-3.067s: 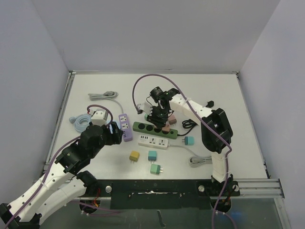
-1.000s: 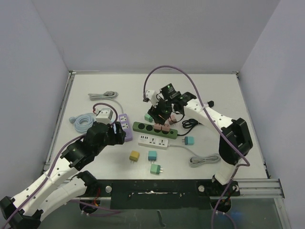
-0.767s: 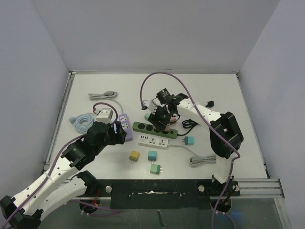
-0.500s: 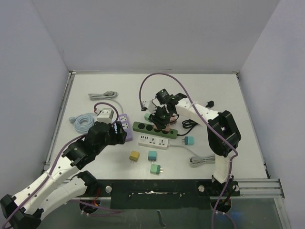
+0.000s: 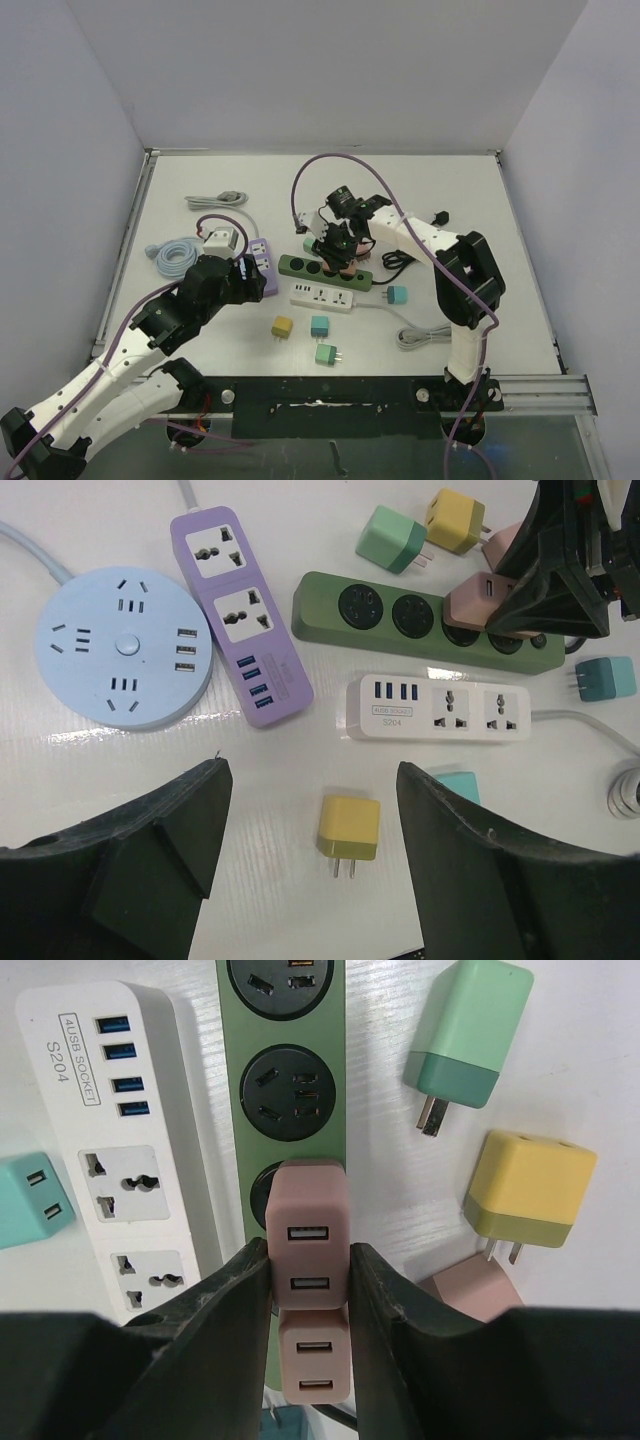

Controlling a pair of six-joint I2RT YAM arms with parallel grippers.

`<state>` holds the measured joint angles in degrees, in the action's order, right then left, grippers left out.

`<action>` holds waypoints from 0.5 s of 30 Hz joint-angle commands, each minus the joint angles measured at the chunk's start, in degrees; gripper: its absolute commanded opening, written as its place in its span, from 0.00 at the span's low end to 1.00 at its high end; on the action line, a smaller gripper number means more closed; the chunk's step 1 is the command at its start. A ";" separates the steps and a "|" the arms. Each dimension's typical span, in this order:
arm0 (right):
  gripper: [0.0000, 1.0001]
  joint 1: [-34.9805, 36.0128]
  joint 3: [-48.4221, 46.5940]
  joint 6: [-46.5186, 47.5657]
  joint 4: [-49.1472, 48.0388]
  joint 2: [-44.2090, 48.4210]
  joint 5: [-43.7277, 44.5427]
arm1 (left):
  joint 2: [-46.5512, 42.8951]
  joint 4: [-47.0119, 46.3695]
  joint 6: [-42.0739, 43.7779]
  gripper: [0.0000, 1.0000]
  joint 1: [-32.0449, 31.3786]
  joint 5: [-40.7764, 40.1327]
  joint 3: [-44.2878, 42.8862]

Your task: Insert the plug

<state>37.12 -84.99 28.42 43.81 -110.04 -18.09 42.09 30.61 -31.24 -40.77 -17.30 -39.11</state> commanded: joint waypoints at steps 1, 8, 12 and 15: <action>0.00 0.32 2.88 2.00 -2.43 -3.92 1.36 | 0.33 -2.73 -2.69 0.66 0.26 -0.57 -1.36; 0.00 -0.05 4.24 0.28 -3.60 -9.88 4.94 | 2.08 -3.87 -6.19 0.66 0.29 -2.52 -1.05; 0.00 1.06 6.37 -0.49 -6.10 -9.90 8.75 | 3.27 -4.32 -7.31 0.66 0.56 -3.30 -1.05; 0.00 2.95 9.15 -1.11 -9.51 -8.42 11.74 | 3.69 -4.58 -7.79 0.66 0.77 -3.70 -0.95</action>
<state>37.36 -83.33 27.38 41.91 -111.09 -17.02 45.56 29.76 -37.21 -40.53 -19.22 -39.11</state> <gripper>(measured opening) 0.321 0.657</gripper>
